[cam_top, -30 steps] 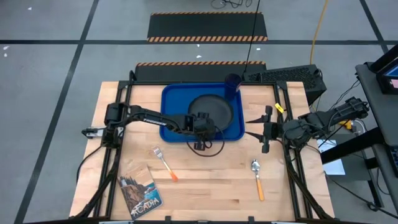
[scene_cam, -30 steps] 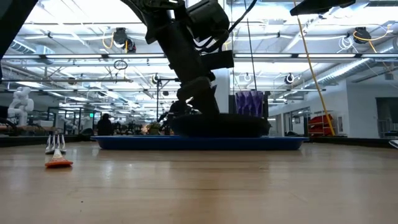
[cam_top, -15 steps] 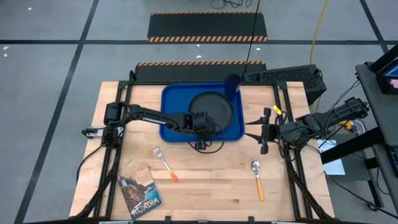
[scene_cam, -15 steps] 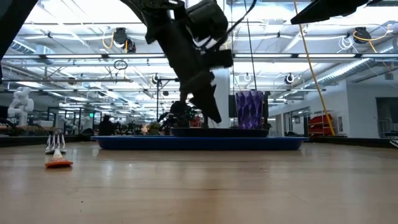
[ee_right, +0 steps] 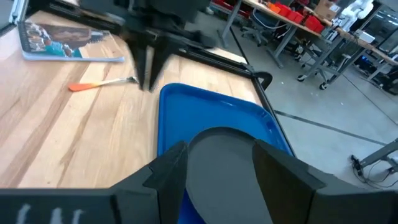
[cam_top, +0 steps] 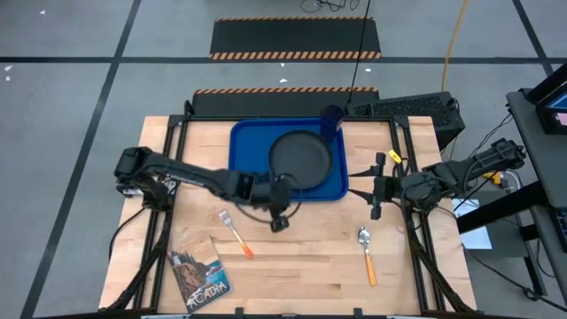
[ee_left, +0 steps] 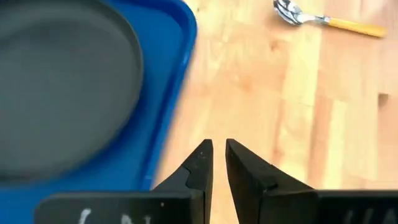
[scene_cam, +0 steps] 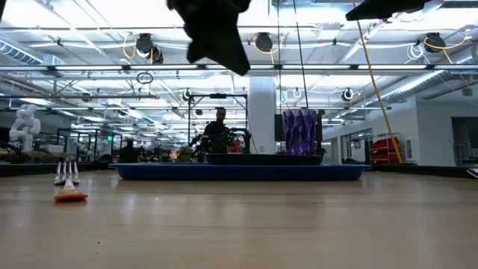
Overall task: Pick and place plate/cup/fork/spoon on tray
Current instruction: Put the orange fork on the blue serving tray to the left of the black plate
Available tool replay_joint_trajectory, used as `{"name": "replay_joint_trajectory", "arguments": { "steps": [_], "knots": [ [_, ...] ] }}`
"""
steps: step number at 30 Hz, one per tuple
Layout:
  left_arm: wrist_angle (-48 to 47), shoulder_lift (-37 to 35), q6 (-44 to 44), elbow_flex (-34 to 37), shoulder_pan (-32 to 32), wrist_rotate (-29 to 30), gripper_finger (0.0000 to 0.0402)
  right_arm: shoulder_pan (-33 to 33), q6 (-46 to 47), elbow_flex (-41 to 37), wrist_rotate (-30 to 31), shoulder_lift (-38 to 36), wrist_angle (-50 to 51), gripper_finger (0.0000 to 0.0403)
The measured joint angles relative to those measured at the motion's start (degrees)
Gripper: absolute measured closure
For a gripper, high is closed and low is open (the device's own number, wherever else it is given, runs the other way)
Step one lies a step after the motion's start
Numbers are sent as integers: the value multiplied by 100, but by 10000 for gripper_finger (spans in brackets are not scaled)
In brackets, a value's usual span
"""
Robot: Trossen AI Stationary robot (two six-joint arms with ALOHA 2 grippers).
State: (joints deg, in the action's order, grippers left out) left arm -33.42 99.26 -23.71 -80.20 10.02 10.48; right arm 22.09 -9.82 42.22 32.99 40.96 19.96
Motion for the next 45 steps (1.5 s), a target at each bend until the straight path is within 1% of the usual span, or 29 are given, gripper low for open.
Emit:
{"name": "replay_joint_trajectory", "arguments": {
  "steps": [2, 4, 8, 12, 14, 17, 20, 24, 26, 31, 37, 42, 45],
  "knots": [
    [-283, 0, -541, 2, 293, 110, 355, -7, -124, -2, 4, -2, -5, 227],
    [-514, 0, -1309, 7, 578, 186, 355, -31, -295, -2, 4, -1, -28, 227],
    [-1180, 0, -3104, 7, 1073, 652, 355, -98, -541, -2, 1, -3, -357, 227],
    [-2294, 1, -4924, 7, 1447, 1084, 355, -111, -745, -2, -4, -1, -680, 227],
    [-2795, 5, -5843, 9, 1608, 1185, 355, -111, -903, -2, -5, -1, -856, 227],
    [-3255, 101, -7084, 9, 1804, 1211, 355, -111, -1113, -2, -11, -1, -1082, 227],
    [-3566, 195, -7980, 10, 1942, 1220, 355, -111, -1252, -2, -17, 12, -1406, 227],
    [-3811, 496, -8662, 13, 2054, 1081, 355, -111, -1416, -2, -22, 34, -1905, 227],
    [-3853, 627, -8903, 13, 2089, 1009, 355, -111, -1512, -2, -24, 42, -1995, 227],
    [-3728, 991, -8962, 13, 2075, 687, 355, -111, -1704, -2, -22, 93, -2022, 227],
    [-3661, 1181, -9526, 13, 1921, 418, 355, -111, -1670, -2, -24, 147, -2022, 227],
    [-3708, 1351, -9540, 13, 1912, 157, 355, -111, -1709, -2, -24, 177, -2068, 227],
    [-3725, 1403, -9606, 13, 1912, 136, 355, -111, -1747, -2, -26, 200, -2106, 227]
  ]
}}
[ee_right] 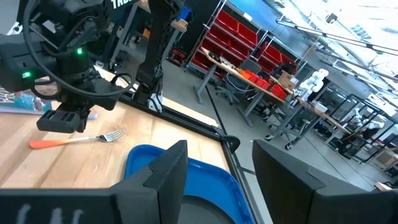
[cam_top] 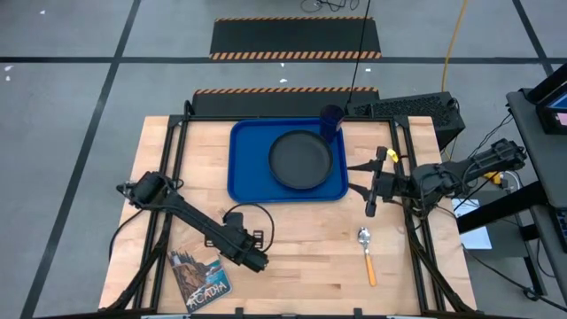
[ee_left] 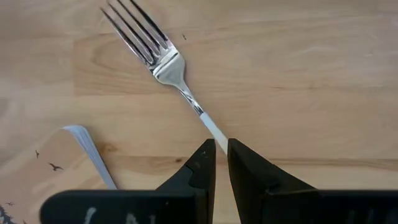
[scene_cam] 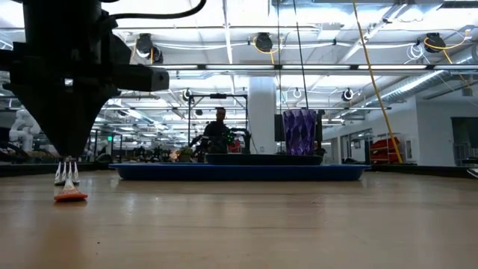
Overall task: Pick and place plate/cup/fork/spoon on tray
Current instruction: Put the orange fork on the blue serving tray to the left of the black plate
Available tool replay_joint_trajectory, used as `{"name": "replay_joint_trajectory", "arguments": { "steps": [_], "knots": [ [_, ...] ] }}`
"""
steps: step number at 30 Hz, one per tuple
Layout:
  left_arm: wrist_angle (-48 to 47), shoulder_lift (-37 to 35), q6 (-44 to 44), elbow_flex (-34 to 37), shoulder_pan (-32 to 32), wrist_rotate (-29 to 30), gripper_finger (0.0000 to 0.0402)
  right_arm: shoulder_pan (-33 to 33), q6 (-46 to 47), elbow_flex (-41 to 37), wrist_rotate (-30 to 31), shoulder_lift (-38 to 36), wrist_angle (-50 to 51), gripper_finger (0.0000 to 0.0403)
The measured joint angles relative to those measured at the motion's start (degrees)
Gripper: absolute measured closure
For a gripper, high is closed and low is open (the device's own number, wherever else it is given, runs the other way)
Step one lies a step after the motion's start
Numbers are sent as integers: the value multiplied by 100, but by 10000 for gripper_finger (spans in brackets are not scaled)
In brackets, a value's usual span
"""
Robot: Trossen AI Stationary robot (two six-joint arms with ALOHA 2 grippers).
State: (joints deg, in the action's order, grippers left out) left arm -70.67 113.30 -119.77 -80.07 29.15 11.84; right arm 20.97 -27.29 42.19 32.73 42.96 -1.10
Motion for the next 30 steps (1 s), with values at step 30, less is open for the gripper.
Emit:
{"name": "replay_joint_trajectory", "arguments": {
  "steps": [30],
  "knots": [
    [45, 365, -1173, 208, -144, 15, 275, 11, 416, 0, -774, 49, -14, 227]
  ]
}}
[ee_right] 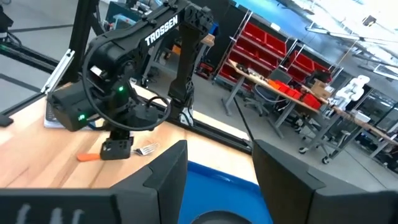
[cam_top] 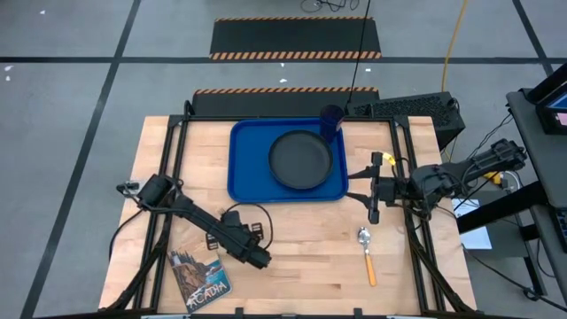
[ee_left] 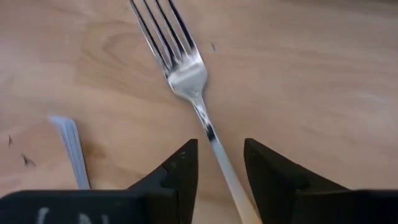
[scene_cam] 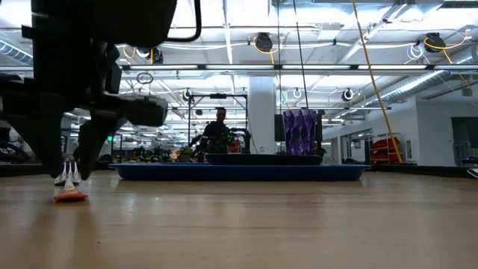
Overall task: Pick and place plate/cup/fork/spoon on tray
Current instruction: Put the orange fork on the blue serving tray to the left of the black plate
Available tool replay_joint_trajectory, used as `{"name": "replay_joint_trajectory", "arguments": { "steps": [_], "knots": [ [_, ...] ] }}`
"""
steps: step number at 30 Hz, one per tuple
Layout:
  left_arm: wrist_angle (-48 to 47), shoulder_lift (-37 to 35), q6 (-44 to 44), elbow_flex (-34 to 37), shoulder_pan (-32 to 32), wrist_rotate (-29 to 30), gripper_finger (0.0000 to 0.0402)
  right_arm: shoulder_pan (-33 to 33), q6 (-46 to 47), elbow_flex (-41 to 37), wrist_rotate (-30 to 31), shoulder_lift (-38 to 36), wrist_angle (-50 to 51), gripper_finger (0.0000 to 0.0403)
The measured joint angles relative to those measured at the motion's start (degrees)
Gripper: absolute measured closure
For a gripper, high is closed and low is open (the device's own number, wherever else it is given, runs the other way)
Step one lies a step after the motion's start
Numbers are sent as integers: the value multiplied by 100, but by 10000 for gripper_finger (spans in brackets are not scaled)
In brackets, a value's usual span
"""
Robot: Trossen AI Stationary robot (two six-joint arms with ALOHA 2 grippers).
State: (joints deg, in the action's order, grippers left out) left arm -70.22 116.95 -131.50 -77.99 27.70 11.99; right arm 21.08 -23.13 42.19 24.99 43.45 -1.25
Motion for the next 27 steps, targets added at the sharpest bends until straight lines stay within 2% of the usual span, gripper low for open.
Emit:
{"name": "replay_joint_trajectory", "arguments": {
  "steps": [8, 15, 22, 27],
  "knots": [
    [768, -103, 452, 690, 9, 20, 328, 2, 277, 0, 19, 105, 199, 227],
    [728, -166, 1316, 690, -3, 276, 388, 2, 584, 0, 24, 181, 362, 227],
    [693, -197, 2003, 665, -82, 339, 375, 2, 770, 0, 22, 187, 517, 227],
    [632, -177, 2667, 536, -174, 491, 392, 2, 773, 0, 26, 190, 642, 227]
  ]
}}
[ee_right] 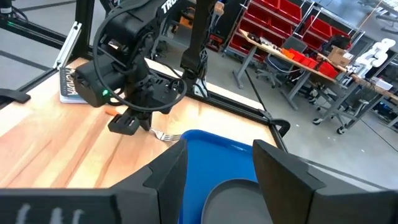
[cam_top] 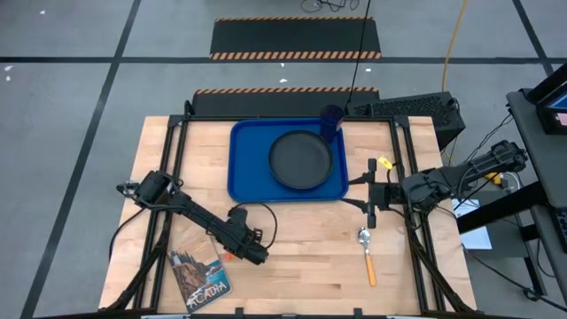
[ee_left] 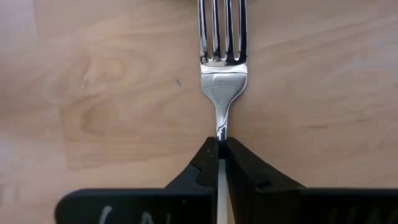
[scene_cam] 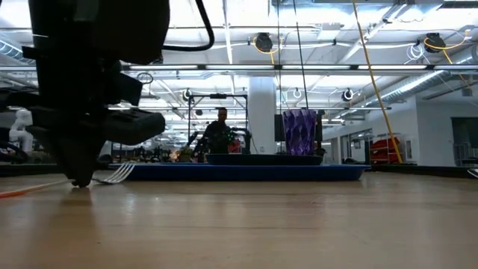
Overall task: Pick and place plate/cup/fork/spoon on tray
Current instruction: Put the orange fork on the blue serving tray to the left of the black plate
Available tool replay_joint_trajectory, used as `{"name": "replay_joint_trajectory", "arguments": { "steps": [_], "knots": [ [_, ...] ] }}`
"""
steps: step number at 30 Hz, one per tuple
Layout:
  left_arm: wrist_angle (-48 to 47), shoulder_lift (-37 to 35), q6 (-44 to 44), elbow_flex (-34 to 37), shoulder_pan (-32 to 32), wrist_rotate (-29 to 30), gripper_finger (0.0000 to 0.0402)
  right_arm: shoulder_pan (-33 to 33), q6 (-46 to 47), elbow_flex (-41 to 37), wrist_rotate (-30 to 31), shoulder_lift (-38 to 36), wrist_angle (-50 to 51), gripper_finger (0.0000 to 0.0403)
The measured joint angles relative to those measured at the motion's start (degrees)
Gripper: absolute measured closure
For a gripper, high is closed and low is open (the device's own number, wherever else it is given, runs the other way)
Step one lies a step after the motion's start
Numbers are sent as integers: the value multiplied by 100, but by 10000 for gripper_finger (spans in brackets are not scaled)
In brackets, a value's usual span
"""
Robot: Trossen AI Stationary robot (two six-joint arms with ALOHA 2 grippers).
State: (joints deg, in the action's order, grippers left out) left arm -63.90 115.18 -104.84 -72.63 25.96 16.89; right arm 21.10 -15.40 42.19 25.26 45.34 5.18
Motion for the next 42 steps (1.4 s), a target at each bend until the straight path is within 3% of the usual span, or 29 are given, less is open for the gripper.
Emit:
{"name": "replay_joint_trajectory", "arguments": {
  "steps": [7, 11, 20, 27, 42],
  "knots": [
    [42, 17, 671, -401, -221, 160, 375, 1, -109, 0, 7, -2, 7, 227],
    [-94, 14, 1216, -744, -379, 126, 386, 0, -335, 0, 13, -4, 8, 227],
    [-1012, 2, 1954, -1435, -767, 280, 377, 0, -503, 0, 20, -4, 113, 227],
    [-1751, -7, 1902, -1559, -1390, 426, 374, 0, -495, 0, 20, -6, 223, 227],
    [-366, -8, 3220, -1561, -3286, 943, 372, 0, -415, 0, 36, -9, 543, 227]
  ]
}}
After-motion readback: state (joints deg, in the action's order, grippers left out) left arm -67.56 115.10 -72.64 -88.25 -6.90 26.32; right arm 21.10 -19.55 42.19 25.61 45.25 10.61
